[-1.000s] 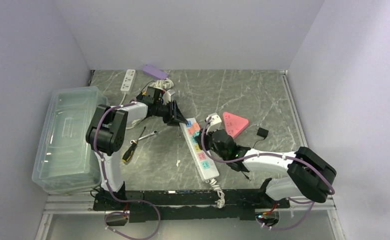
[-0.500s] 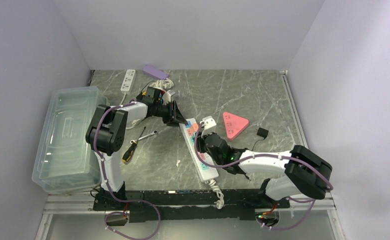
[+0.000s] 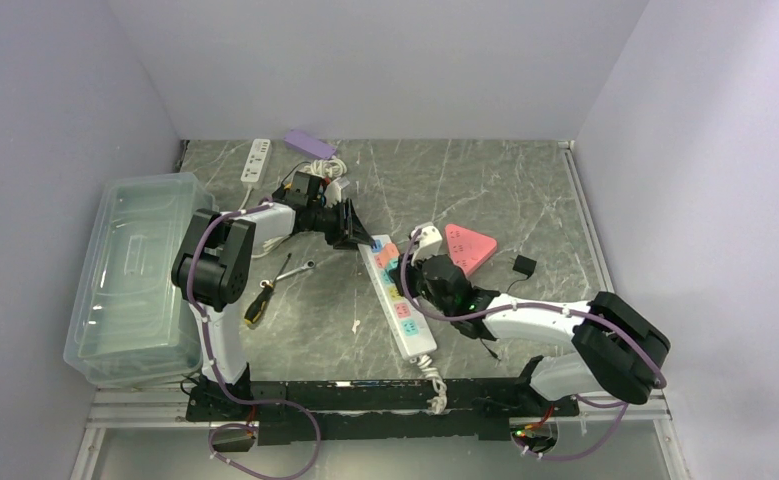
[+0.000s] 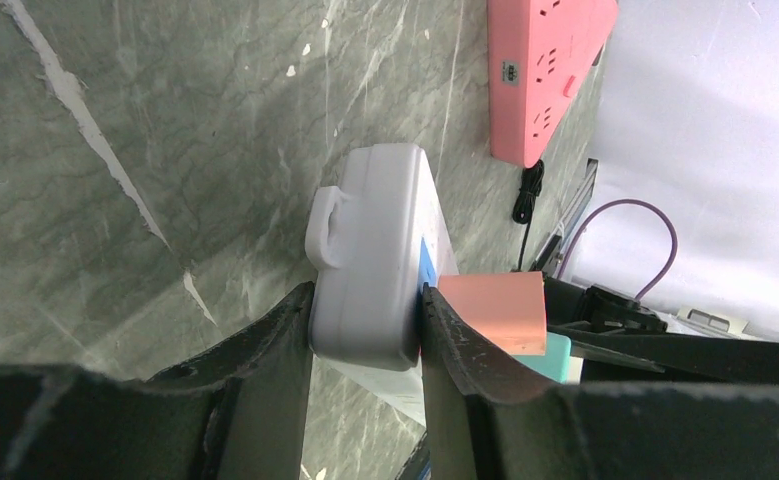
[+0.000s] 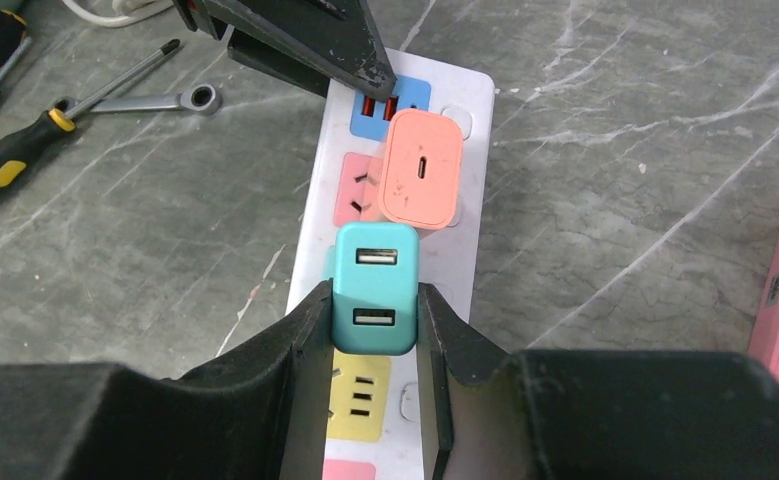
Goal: Pull the plug off the socket
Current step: Remove the plug from the socket.
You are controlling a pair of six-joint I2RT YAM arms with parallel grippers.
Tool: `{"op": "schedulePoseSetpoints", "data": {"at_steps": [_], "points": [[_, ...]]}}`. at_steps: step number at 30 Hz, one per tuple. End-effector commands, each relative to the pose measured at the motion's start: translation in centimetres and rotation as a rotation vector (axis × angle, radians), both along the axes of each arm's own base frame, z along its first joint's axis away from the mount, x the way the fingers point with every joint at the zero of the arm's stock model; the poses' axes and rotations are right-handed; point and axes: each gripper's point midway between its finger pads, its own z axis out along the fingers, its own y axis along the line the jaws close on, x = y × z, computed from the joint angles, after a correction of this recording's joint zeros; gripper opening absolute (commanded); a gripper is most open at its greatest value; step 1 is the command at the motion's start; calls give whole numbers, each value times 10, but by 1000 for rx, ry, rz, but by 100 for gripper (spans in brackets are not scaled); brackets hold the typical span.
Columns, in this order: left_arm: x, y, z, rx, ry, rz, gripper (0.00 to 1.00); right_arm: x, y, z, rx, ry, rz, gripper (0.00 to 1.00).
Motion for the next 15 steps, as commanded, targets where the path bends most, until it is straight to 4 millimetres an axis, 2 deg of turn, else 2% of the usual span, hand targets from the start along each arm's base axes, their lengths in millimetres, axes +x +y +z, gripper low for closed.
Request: {"op": "schedulePoseSetpoints", "data": {"at_steps": [1, 7, 11, 15], "points": [[3, -1, 5, 22, -77, -42, 0, 7, 15, 42, 29, -149, -16, 0], [3, -1, 4, 21, -76, -41, 0, 3, 23, 40, -15, -170, -14, 0], [3, -1, 4, 23, -72, -38, 0, 4, 18, 42, -6, -176, -34, 0], [4, 2, 1, 32, -60, -25, 0, 4, 8, 54, 25, -211, -69, 0]]}}
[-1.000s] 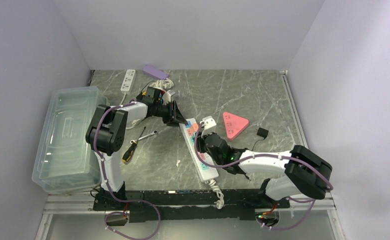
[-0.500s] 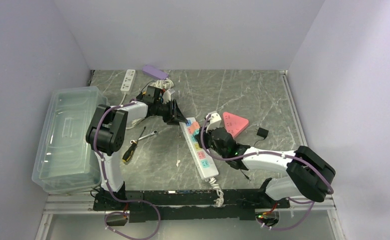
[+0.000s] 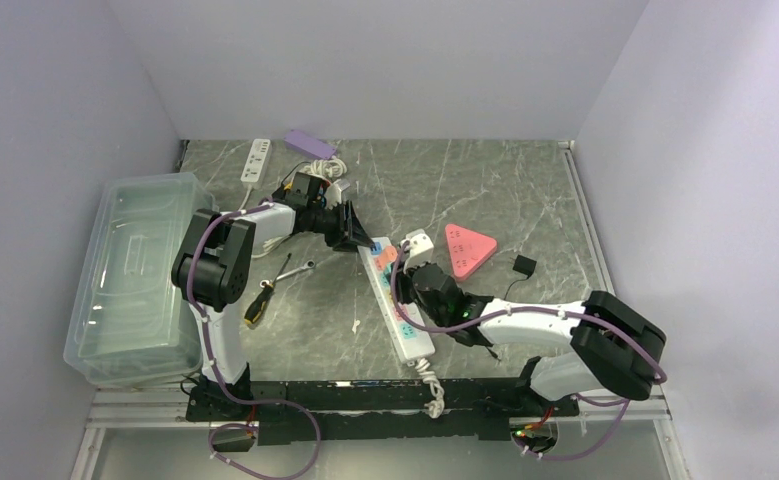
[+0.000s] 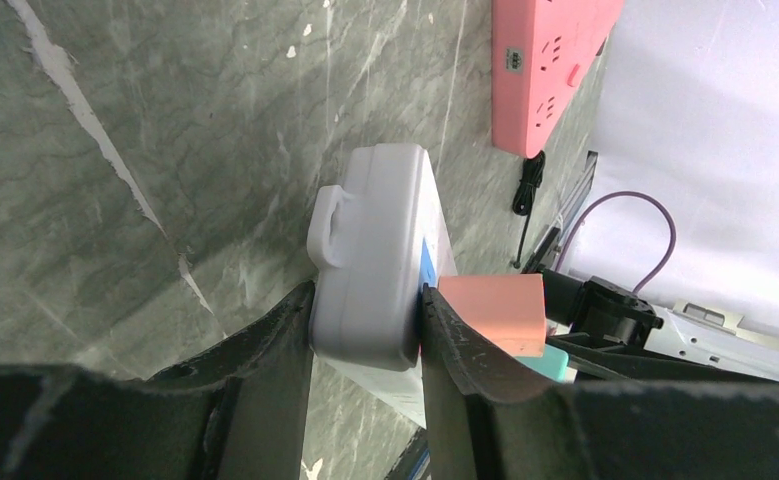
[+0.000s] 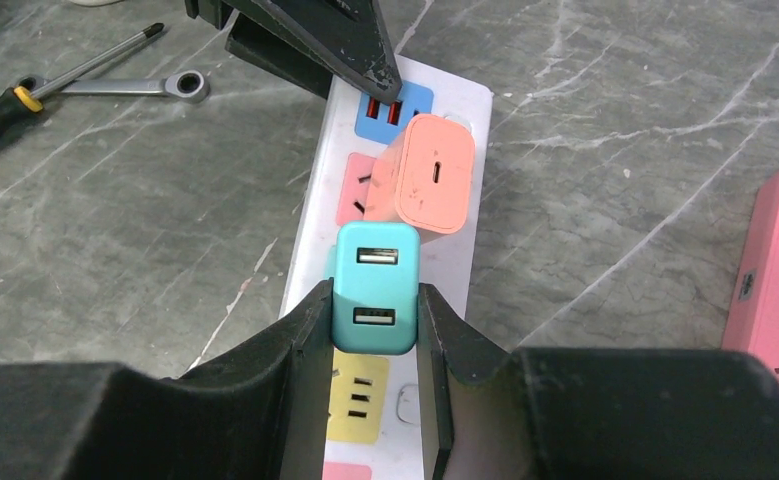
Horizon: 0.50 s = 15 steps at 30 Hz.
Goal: Pull the plug off the socket
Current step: Remove the plug from the socket.
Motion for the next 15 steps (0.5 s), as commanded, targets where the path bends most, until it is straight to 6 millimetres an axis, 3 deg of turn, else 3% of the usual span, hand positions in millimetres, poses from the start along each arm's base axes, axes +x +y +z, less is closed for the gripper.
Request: {"op": "schedulePoseSetpoints", "data": {"at_steps": [1, 7, 11, 15], "points": [[10, 2, 4, 18, -80, -14, 0, 13, -3, 57, 125, -151, -60, 0], [14, 8, 2, 35, -82, 5, 0, 15, -30, 69, 150, -207, -155, 0], [15, 10, 4, 48, -99, 4, 0, 18, -35, 70, 161, -203, -176, 0], [15, 8, 9, 27, -113, -6, 0, 39, -53, 43, 164, -65, -270, 0]]}}
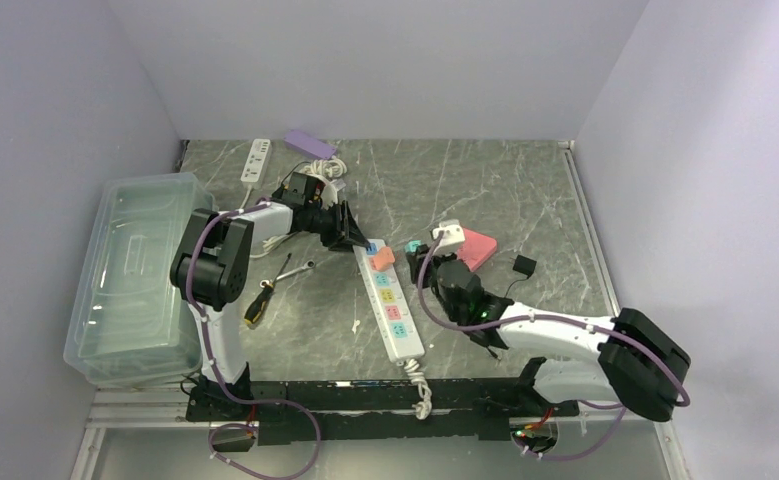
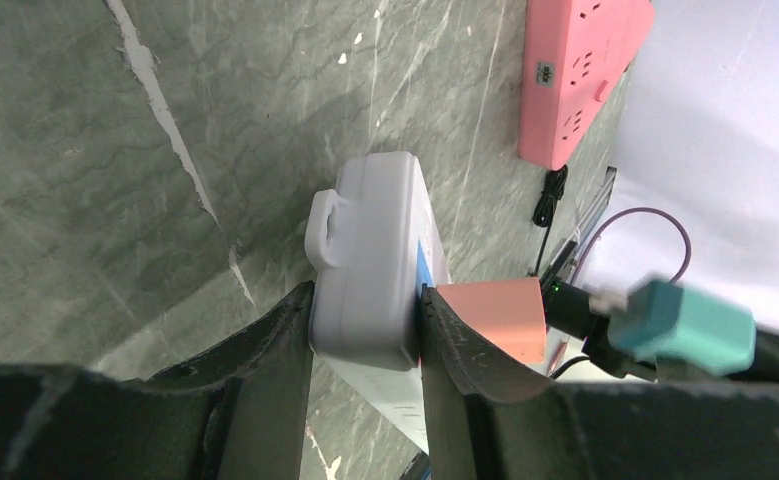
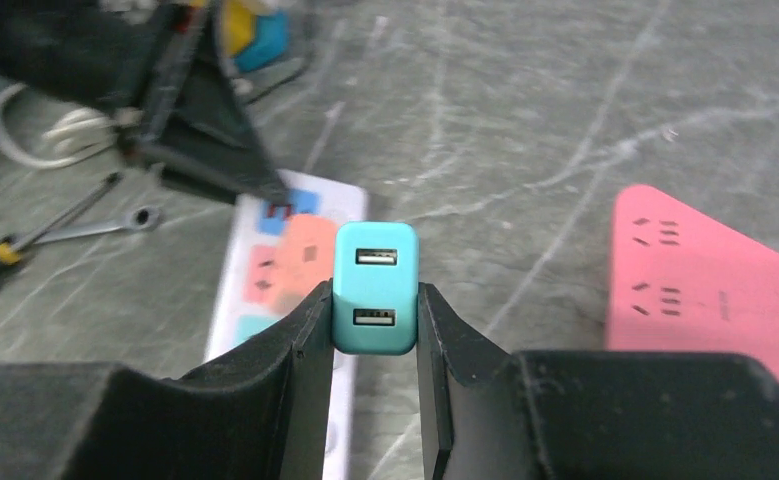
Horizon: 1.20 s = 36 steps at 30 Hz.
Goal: Pull the plug off the socket
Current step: Remove the plug from the socket, then place the plug at the center of the board.
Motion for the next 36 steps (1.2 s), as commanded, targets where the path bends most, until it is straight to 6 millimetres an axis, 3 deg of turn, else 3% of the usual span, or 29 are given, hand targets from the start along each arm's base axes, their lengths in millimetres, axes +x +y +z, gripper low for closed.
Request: {"op": "schedulePoseSetpoints", "data": {"at_steps": [1, 7, 12, 14, 17, 21, 26, 30, 33, 36], "points": [[10, -3, 18, -12, -119, -39, 0, 27, -22, -14, 66, 113, -124, 0], [10, -2, 32, -12, -165, -45, 0, 46, -37, -45, 113, 271, -163, 0], [10, -2, 37, -15, -178, -48, 0, 58, -63, -72, 119, 395, -288, 2], [10, -3, 39, -19, -182, -49, 0, 61, -71, -78, 133, 426, -312, 16], [9, -3, 39, -22, -182, -50, 0, 64, -78, -83, 143, 448, -329, 44], [9, -3, 40, -24, -183, -52, 0, 65, -84, -81, 143, 439, -350, 60], [9, -3, 42, -20, -191, -51, 0, 64, -93, -73, 149, 399, -380, 69], [7, -4, 42, 5, -205, -57, 0, 62, -100, -54, 184, 313, -377, 86], [3, -8, 41, 11, -205, -64, 0, 56, -85, -32, 237, 225, -248, 89], [2, -11, 42, -5, -198, -65, 0, 46, -52, -14, 263, 166, -22, 89]]}}
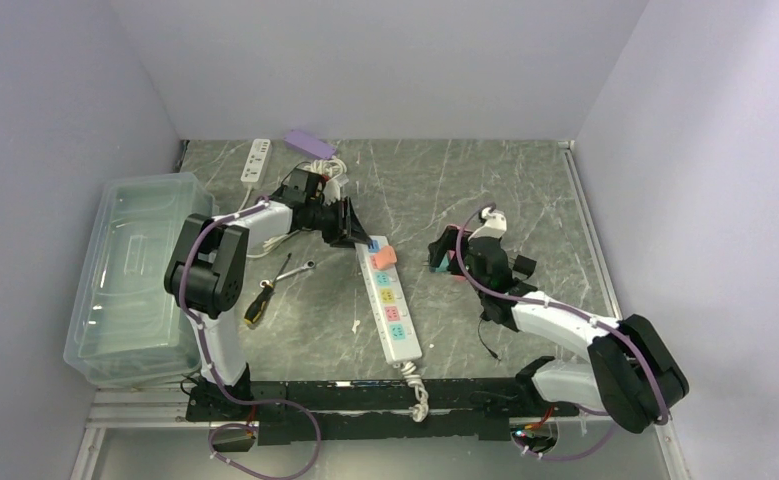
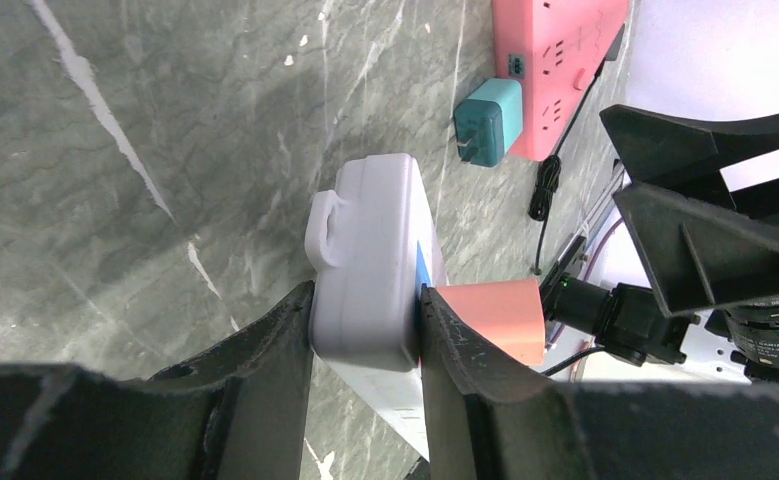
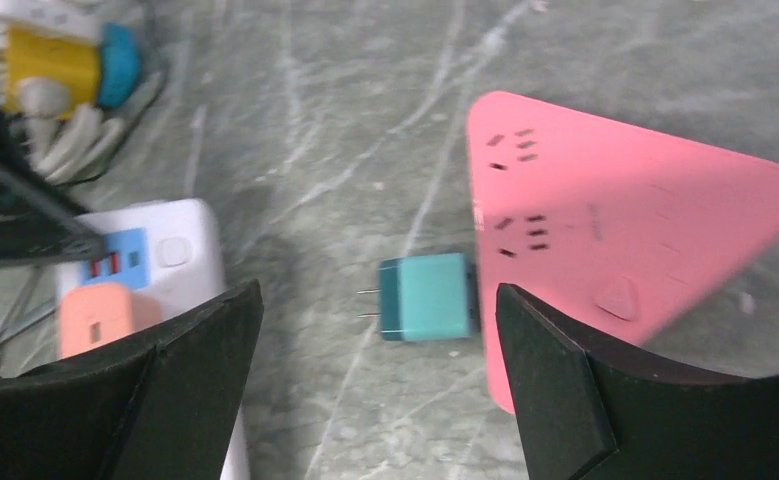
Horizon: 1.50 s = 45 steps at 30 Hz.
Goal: Pull the plug off the socket
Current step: Place the plug at the center of the board, then remove the plug from the socket.
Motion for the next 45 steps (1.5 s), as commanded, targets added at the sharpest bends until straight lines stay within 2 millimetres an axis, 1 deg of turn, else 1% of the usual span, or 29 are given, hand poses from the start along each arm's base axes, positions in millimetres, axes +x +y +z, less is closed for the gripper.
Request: {"op": "schedulePoseSetpoints", "data": {"at_steps": [1, 3, 5, 7, 10, 12, 16, 19, 21, 22, 27, 30, 33, 36, 37, 40, 42, 44, 45], "points": [[3, -8, 24, -21, -122, -46, 0, -6, 51, 46, 102, -190, 296, 89], [3, -9, 23, -24, -118, -46, 0, -16, 72, 49, 134, -207, 415, 89], [2, -9, 22, -24, -116, -48, 0, -28, 90, 53, 164, -228, 503, 85], [1, -10, 22, -22, -115, -49, 0, -38, 105, 57, 186, -251, 572, 84], [1, -10, 20, -18, -111, -46, 0, -48, 123, 56, 173, -253, 614, 84], [1, -10, 19, -13, -109, -40, 0, -48, 130, 50, 148, -233, 599, 83], [0, -11, 16, -11, -98, -30, 0, -41, 134, 32, 79, -154, 505, 82], [-2, -12, 13, -13, -85, -26, 0, -35, 134, 21, 55, -106, 464, 78], [-4, -15, 13, -15, -83, -27, 0, -35, 137, 19, 54, -99, 472, 68], [-4, -15, 13, -15, -80, -28, 0, -35, 139, 19, 54, -98, 484, 65], [-9, -20, 14, -8, -89, -36, 0, -29, 139, 13, 27, -73, 461, 57], [-9, -20, 14, -2, -90, -32, 0, -29, 140, 10, 26, -66, 465, 46], [-9, -20, 13, -1, -87, -26, 0, -29, 141, 9, 30, -63, 466, 43], [-10, -20, 13, 1, -88, -23, 0, -29, 142, 8, 32, -59, 463, 36], [-9, -19, 14, 2, -90, -21, 0, -29, 142, 8, 33, -59, 466, 33], [-9, -19, 15, 3, -95, -17, 0, -28, 144, 8, 39, -58, 467, 19], [-9, -19, 14, 4, -96, -16, 0, -29, 145, 7, 40, -56, 471, 15], [-9, -19, 13, 8, -93, -13, 0, -29, 146, 7, 43, -53, 473, 6], [-9, -19, 12, 8, -91, -14, 0, -29, 146, 7, 45, -51, 474, 4]]}}
